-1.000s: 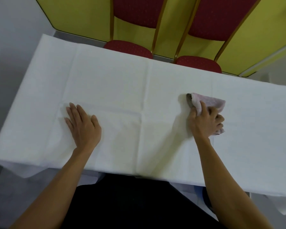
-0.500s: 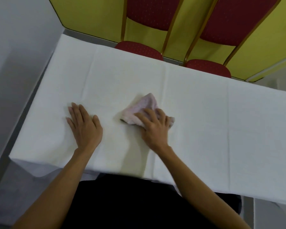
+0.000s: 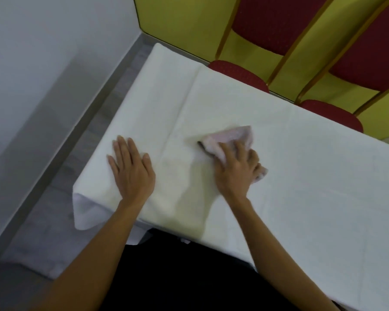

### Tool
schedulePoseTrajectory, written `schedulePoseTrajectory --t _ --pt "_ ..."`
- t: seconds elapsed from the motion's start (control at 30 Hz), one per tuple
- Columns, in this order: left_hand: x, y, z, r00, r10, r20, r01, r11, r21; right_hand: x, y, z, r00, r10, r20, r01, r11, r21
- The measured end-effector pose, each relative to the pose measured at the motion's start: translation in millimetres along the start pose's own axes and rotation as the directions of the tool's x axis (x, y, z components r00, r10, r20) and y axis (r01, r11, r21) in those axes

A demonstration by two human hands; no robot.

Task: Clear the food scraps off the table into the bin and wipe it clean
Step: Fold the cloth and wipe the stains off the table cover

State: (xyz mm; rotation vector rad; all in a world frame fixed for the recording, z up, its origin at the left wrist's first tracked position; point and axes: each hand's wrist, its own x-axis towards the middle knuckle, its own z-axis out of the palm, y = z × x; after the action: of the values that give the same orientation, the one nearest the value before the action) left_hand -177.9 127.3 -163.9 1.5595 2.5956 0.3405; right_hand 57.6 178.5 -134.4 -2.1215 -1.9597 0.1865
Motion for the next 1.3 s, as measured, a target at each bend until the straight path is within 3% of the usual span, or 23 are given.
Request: schedulePoseTrajectory --t 0.13,0.23,0.33,0.43,0.53,0.6,0.67,0.77,0.83,0.9,1.0,1.13,1.2,1.3 --pt "-3.4 -16.2 -1.7 0.998 0.052 -0.029 -0.051 0.998 0.045 -33.7 -69.1 8.7 0.921 -0.381 0.083 0.380 0.924 0.030" --pt "-4.2 -24.4 -4.6 0.996 0.078 -0.040 -0.075 0.995 0.063 -19.2 -63.2 15.8 0.866 -0.486 0.119 0.486 0.873 0.028" --pt "-4.4 -22.9 -7.0 0.997 0.072 -0.033 -0.071 0.997 0.038 39.8 -36.1 19.1 0.913 -0.384 0.136 0.393 0.919 -0.046" --pt "-4.2 -22.6 -8.0 0.997 0.070 -0.011 -0.070 0.997 0.014 105.2 -30.7 18.4 0.981 -0.157 0.114 0.170 0.979 -0.113" --pt "-4.1 -22.8 -7.7 0.998 0.057 -0.020 -0.057 0.998 0.003 123.3 -53.5 20.6 0.993 0.020 0.117 -0.009 0.995 -0.099" --pt "-4.2 -21.6 -7.4 0.998 0.051 -0.021 -0.051 0.999 0.001 102.6 -75.0 24.5 0.988 -0.043 0.148 0.057 0.994 -0.093" --pt "-4.5 -21.2 -7.9 0.998 0.055 -0.031 -0.055 0.998 0.002 61.8 -96.9 28.2 0.963 -0.244 0.117 0.253 0.965 -0.073" --pt "-5.5 -22.6 -8.6 0.997 0.064 -0.043 -0.064 0.998 0.013 15.5 -113.9 34.7 0.824 -0.541 0.168 0.557 0.828 -0.065" --pt "-6.0 -23.3 -8.3 0.996 0.071 -0.050 -0.070 0.997 0.024 36.1 -106.1 36.0 0.771 -0.607 0.193 0.624 0.781 -0.032" --pt "-4.4 -24.5 -7.6 0.997 0.066 -0.040 -0.065 0.998 0.021 81.3 -89.1 36.7 0.816 -0.552 0.173 0.570 0.818 -0.078" --pt "-3.5 -25.1 -7.2 0.998 0.060 0.000 -0.060 0.998 0.026 157.2 -63.6 26.3 0.922 -0.334 0.195 0.364 0.921 -0.141" --pt "-2.9 -25.7 -7.8 0.998 0.059 0.031 -0.060 0.998 0.030 182.6 -75.5 18.4 0.961 -0.152 0.232 0.201 0.959 -0.202" --pt "-3.6 -24.3 -8.0 0.998 0.060 0.024 -0.060 0.998 0.019 152.0 -88.1 20.5 0.954 -0.152 0.258 0.200 0.965 -0.171" --pt "-4.4 -23.6 -8.1 0.998 0.059 0.013 -0.059 0.998 0.003 70.0 -97.5 24.6 0.924 -0.306 0.232 0.333 0.939 -0.090"
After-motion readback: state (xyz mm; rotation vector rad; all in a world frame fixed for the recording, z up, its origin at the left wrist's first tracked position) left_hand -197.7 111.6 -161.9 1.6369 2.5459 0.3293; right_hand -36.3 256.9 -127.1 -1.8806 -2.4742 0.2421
